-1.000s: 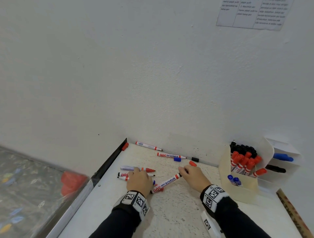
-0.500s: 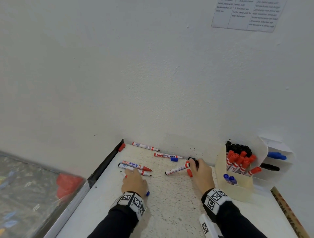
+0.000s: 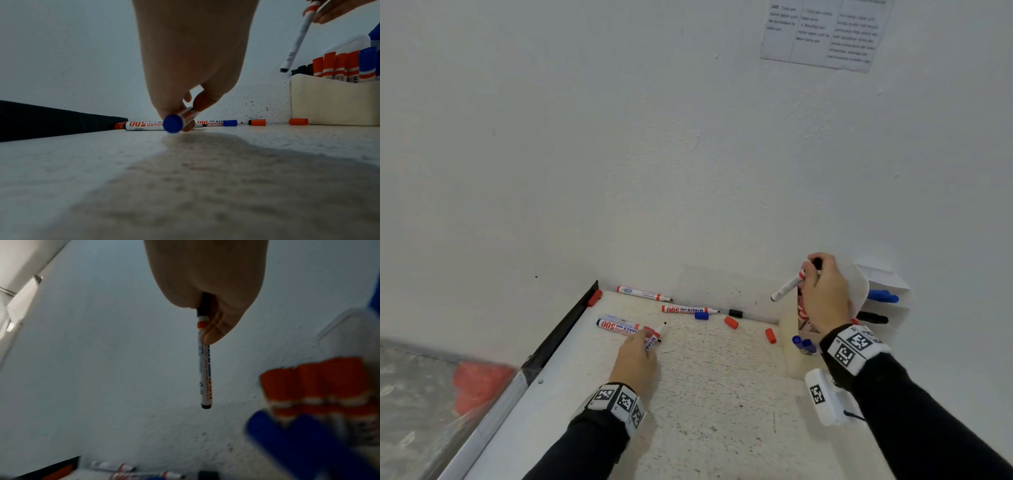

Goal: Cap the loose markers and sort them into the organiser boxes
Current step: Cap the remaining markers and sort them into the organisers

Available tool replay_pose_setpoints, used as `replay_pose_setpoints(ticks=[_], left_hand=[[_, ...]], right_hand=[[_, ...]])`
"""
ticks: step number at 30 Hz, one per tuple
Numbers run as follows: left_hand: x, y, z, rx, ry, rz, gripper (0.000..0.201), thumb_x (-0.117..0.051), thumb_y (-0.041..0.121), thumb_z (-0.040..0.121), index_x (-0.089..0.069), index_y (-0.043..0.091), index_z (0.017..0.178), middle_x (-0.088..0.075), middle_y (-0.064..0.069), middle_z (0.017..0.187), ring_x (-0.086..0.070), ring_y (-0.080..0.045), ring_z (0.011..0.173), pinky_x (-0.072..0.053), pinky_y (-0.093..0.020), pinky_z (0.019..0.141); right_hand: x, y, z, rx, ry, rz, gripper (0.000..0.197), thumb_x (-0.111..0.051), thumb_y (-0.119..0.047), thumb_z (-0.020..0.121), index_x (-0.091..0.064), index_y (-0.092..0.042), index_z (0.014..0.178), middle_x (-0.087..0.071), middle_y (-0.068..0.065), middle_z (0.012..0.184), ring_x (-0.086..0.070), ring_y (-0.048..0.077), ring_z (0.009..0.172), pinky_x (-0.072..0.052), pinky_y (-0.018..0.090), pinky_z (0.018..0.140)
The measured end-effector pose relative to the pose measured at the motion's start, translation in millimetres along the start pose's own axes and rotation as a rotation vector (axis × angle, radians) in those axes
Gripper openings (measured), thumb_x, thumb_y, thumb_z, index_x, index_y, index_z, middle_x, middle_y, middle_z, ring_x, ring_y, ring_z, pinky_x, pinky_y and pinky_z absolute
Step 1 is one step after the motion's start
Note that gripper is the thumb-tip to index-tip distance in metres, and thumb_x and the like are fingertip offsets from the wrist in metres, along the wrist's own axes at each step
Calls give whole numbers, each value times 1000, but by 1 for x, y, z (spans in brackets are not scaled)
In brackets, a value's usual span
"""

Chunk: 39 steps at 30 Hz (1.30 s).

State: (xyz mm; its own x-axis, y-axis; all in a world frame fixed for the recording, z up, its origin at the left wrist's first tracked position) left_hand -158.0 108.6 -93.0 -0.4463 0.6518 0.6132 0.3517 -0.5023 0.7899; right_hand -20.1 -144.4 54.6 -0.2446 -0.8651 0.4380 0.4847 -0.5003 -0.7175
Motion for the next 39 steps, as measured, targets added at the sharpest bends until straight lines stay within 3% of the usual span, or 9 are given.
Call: replay_pose_setpoints(ticks=[7,10,14,18,22,30,34,37,39], left_hand=[[-5,-5,1,30,-50,20,43,-52,10,89,-48,10,131,-51,-10,131,-48,-24,119,-39,-34,103],[-5,-7,2,28,-44,47,49,-53,3,87,-44,11,134,-44,-14,135,-43,-27,124,-36,-37,108],[-4,-5,1,-4,-17,28,48,-51,6,90,-42,11,137,-47,-12,133,-47,-25,120,-39,-33,103],[-2,-4,2,-15,3,-6,44,-49,7,92,-45,10,135,-51,-12,130,-50,-23,115,-40,-29,98],[-3,-4,2,-11,4,-10,44,-50,9,92,-44,9,136,-51,-11,130,-50,-21,114,-41,-29,99],[-5,-4,3,16,-8,-34,38,-53,8,90,-51,10,128,-53,-8,126,-51,-20,112,-42,-30,99],[-5,-3,2,8,-9,-20,35,-54,8,89,-53,10,125,-55,-7,122,-51,-17,106,-42,-26,93],[-4,-2,1,13,-7,-27,35,-54,8,89,-53,11,124,-55,-7,121,-51,-17,106,-42,-26,92],[-5,-2,1,10,-8,-35,34,-54,8,89,-53,11,123,-55,-6,120,-50,-14,101,-42,-25,90]], right_hand=[[54,32,16,-96,69,-127,17,-39,-13,98,-51,-7,107,-55,10,90,-51,23,81,-39,30,71],[51,40,16,-73,-73,-154,12,-41,-11,96,-53,-11,100,-57,12,89,-58,28,82,-48,31,71],[40,42,11,-25,-239,-344,22,-49,-7,92,-60,0,110,-53,16,112,-50,27,106,-32,23,89],[51,30,20,-32,33,-220,25,-47,-7,94,-56,0,116,-50,19,119,-51,27,107,-32,20,86],[67,14,38,167,289,-173,22,-48,6,89,-59,9,108,-51,29,111,-55,36,94,-31,9,78],[44,26,47,217,72,-271,19,-53,5,86,-64,3,102,-61,21,105,-59,32,95,-35,17,83],[37,19,50,158,44,-208,22,-55,-2,88,-57,0,110,-61,19,104,-58,30,94,-43,31,84],[38,15,57,158,35,-250,17,-53,-2,89,-58,5,104,-58,23,103,-56,29,88,-37,20,76],[40,16,61,157,71,-257,17,-52,-2,90,-59,5,104,-57,24,106,-56,32,93,-38,25,79]])
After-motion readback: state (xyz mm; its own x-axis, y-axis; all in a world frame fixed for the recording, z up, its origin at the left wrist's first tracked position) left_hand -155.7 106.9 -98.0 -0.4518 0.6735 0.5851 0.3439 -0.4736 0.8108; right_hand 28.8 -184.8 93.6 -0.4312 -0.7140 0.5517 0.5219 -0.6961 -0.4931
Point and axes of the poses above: each hand's wrist, its own z-axis towards the middle knuckle, its own x-axis out of the back of the hand, y = z × x, the point moved 3 cm from there along z, towards the middle knuckle
